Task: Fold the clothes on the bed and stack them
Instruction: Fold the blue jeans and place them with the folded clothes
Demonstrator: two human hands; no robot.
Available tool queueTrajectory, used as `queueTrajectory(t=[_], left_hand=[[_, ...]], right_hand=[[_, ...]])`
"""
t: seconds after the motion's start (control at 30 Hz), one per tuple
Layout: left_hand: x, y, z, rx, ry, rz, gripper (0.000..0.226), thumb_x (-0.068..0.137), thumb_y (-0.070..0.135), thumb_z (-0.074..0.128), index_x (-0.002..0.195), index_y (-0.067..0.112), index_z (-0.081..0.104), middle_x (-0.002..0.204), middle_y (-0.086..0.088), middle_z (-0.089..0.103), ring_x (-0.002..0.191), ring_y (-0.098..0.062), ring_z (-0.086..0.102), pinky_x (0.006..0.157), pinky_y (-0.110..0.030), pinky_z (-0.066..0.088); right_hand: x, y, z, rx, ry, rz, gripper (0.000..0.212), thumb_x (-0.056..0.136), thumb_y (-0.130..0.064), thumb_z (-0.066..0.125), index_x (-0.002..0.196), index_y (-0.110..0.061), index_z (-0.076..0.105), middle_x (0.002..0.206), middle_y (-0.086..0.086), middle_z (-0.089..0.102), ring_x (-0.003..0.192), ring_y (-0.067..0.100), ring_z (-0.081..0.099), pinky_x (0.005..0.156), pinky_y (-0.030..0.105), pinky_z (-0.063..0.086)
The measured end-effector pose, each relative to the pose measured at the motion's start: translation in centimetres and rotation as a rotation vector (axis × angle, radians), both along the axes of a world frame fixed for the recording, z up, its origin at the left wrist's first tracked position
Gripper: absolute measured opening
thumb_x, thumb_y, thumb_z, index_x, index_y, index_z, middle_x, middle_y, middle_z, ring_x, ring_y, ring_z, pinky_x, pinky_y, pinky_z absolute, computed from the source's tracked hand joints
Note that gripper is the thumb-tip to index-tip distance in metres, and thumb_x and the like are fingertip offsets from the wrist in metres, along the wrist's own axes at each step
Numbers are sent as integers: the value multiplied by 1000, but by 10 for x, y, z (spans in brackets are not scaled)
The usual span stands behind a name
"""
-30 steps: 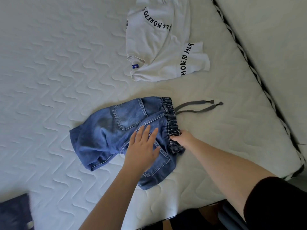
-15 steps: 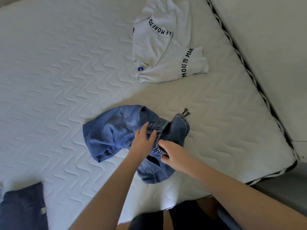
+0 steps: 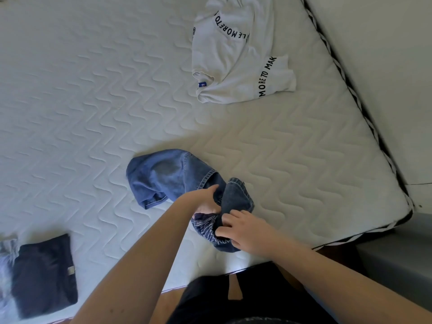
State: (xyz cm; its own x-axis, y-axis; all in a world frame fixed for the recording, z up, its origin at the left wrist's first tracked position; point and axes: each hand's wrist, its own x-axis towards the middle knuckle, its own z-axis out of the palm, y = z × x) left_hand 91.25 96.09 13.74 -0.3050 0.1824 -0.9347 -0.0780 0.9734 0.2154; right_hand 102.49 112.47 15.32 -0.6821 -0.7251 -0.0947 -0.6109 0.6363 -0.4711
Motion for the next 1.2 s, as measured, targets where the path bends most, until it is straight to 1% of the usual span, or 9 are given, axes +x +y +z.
queueTrajectory(t=[0.13,0.23,0.4,0.47,0.63,0.77,0.9,1.07,1.2], left_hand=[[25,-3,1,17,-194,277,83,79,41,62,150,46,19,148,-8,39,111,-33,58,71,-48,62],[45,-9,0,79,-292,469,91,77,50,68,153,35,20,156,0,28,119,-24,46,69,-40,61],[59,-15,2,124,-127,545,42,92,19,52,134,13,48,137,-4,46,106,-24,55,66,-40,62],[64,-22,2,114,-31,598,40,94,10,44,133,15,47,131,-6,47,97,-25,54,61,-38,62],[87,-54,5,203,-29,874,48,90,-1,38,128,27,44,117,-6,44,90,-27,57,66,-46,62],[104,-84,8,273,38,1107,58,94,0,38,141,33,40,125,-9,51,91,-32,64,52,-41,59],[111,-112,24,285,89,1337,57,88,1,35,131,33,53,120,-8,55,95,-30,58,62,-50,61],[112,-135,41,408,236,1331,42,93,5,55,128,28,58,128,3,52,92,-12,53,50,-33,58],[108,-140,63,457,279,1364,28,95,32,52,120,40,61,120,5,53,99,-26,57,54,-39,60]], right_hand=[[24,-1,-10,22,69,-49,29,76,-18,43,94,-25,64,84,1,52,70,21,49,55,32,45],[30,4,-14,18,74,-118,23,76,-15,53,94,-22,64,85,3,50,71,23,49,57,35,45],[41,0,-11,69,146,-122,20,74,-15,59,91,-20,69,80,2,53,66,21,51,53,31,43],[43,-2,-13,70,158,-163,27,73,-12,66,99,-19,70,82,4,54,67,23,51,56,34,47],[53,-18,-31,177,260,-255,54,77,-16,57,128,-32,58,87,4,47,73,25,48,72,39,43],[74,-54,-44,93,359,-247,41,85,-19,61,122,-37,57,109,1,53,95,26,52,93,43,38],[83,-80,-38,85,324,-201,31,83,-21,65,112,-29,58,130,-5,50,122,23,46,109,43,26],[77,-96,-13,188,164,-248,35,71,-43,71,102,-28,66,109,-9,64,108,17,59,97,42,42],[64,-98,6,309,45,-305,31,79,-47,72,99,-24,70,99,-7,69,96,17,67,79,32,51]])
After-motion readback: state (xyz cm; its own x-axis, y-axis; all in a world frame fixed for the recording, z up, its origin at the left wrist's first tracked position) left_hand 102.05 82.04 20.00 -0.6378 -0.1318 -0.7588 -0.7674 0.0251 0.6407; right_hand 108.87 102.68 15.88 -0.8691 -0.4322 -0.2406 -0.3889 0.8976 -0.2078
